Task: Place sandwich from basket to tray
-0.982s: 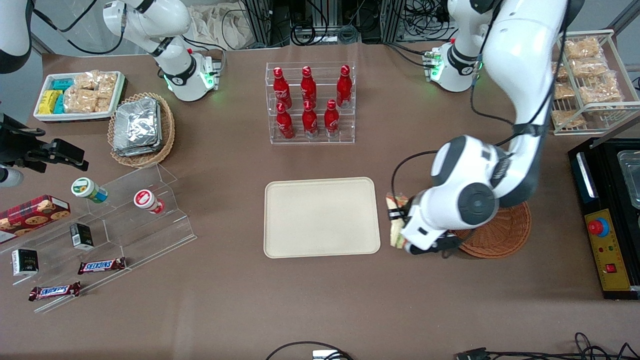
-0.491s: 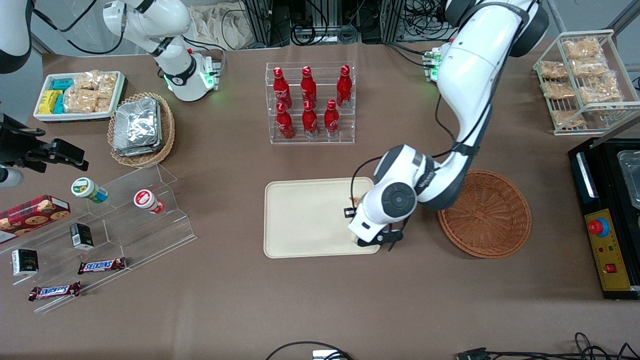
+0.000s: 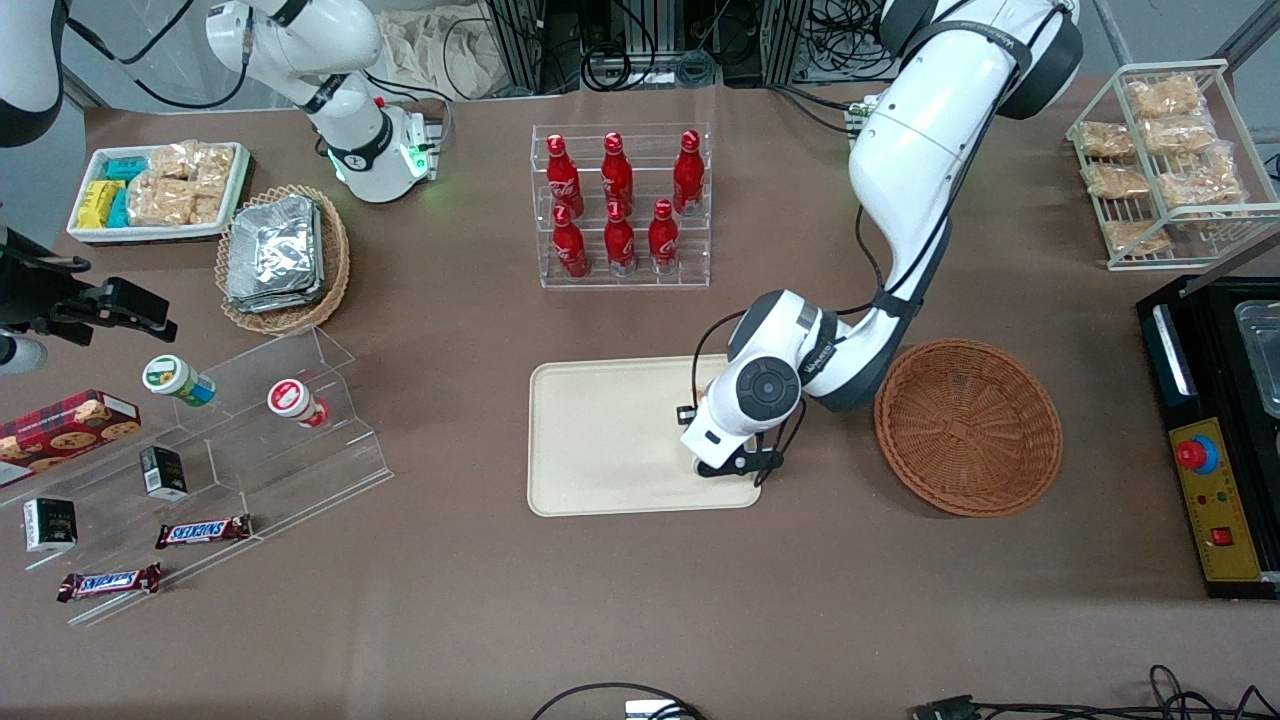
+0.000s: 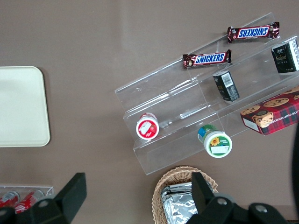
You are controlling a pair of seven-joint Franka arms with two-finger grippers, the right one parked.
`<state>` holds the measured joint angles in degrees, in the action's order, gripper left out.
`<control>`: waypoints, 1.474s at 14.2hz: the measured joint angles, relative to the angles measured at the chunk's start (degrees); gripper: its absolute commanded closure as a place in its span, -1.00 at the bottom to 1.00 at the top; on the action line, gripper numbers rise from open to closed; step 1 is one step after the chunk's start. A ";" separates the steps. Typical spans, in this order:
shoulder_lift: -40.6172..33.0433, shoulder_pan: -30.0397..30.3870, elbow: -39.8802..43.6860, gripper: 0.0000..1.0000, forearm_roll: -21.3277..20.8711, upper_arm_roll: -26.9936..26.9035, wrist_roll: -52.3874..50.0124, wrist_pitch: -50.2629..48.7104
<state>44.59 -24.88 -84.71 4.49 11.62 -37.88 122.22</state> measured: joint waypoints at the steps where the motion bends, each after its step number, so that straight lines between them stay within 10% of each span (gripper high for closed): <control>1: 0.00 0.00 -0.09 -0.61 0.00 0.00 0.08 -0.02; 2: 0.00 0.00 -0.18 -1.00 0.00 0.00 0.10 -0.02; 12: -5.83 1.03 -1.30 -1.00 -0.04 -0.10 0.10 -4.20; 21: -33.30 7.44 -28.08 -1.00 -0.36 -0.68 10.52 -1.74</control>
<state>11.29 -17.44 -112.79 4.13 10.94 -27.37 120.48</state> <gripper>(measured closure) 0.000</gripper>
